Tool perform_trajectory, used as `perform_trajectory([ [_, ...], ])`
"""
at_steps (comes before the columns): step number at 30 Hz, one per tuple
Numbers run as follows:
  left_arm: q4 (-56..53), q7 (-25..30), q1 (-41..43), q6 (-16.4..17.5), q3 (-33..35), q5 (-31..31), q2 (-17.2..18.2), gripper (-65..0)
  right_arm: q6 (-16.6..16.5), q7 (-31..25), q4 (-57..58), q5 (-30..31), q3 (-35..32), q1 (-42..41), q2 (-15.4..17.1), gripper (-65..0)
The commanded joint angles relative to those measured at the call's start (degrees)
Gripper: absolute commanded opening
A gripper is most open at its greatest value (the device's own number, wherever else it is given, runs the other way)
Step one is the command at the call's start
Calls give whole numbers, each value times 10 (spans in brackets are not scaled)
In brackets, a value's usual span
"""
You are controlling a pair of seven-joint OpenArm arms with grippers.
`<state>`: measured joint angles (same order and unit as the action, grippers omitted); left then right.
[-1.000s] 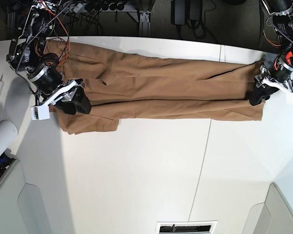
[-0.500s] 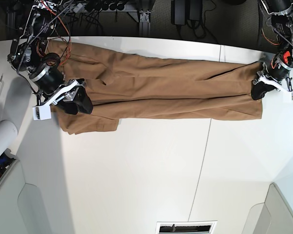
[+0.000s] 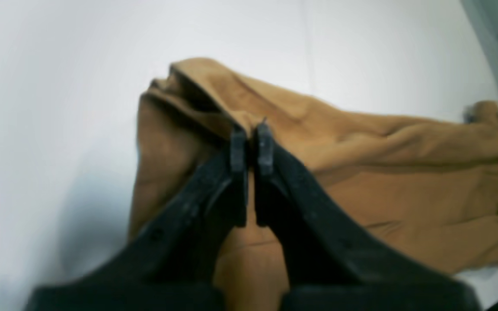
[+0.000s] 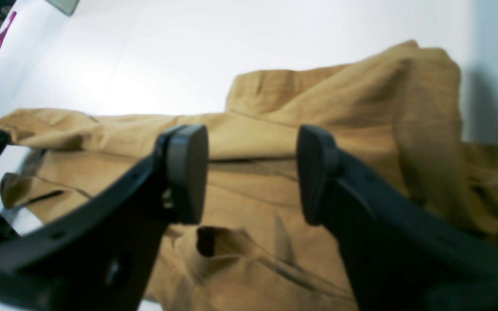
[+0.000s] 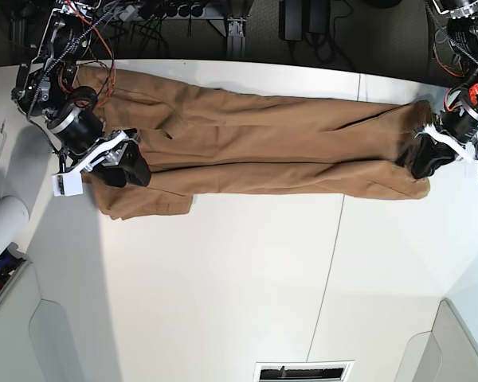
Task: Layout the t-shirt on the table in an organized manner, then fold the t-shirt properly
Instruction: 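Regrasp the shirt end with the left gripper, then adjust the left gripper's hold on the shirt end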
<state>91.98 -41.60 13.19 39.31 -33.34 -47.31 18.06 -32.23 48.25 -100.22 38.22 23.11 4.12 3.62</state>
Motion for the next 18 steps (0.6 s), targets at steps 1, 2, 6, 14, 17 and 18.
perform_trajectory([
  [1, 27, 12, -5, 7, -2, -15, 10, -650, -6, -14, -10, 13, 1, -6, 3, -325],
  [2, 40, 5, -5, 7, -2, -15, 10, -650, -6, -14, -10, 13, 1, -6, 3, -325],
  [6, 54, -21, -4, 7, -2, -12, 10, -650, -6, -13, -10, 12, 1, -6, 3, -325],
  [14, 54, -24, 43, 7, -2, -13, 10, -650, -6, -13, -10, 12, 1, -6, 3, -325],
  [17, 54, -23, 67, 7, -9, -26, 10, -650, -6, -13, -10, 12, 1, -6, 3, -325],
  [18, 54, -23, 74, 7, -13, -34, 10, -650, -6, -13, -10, 12, 1, -6, 3, -325],
])
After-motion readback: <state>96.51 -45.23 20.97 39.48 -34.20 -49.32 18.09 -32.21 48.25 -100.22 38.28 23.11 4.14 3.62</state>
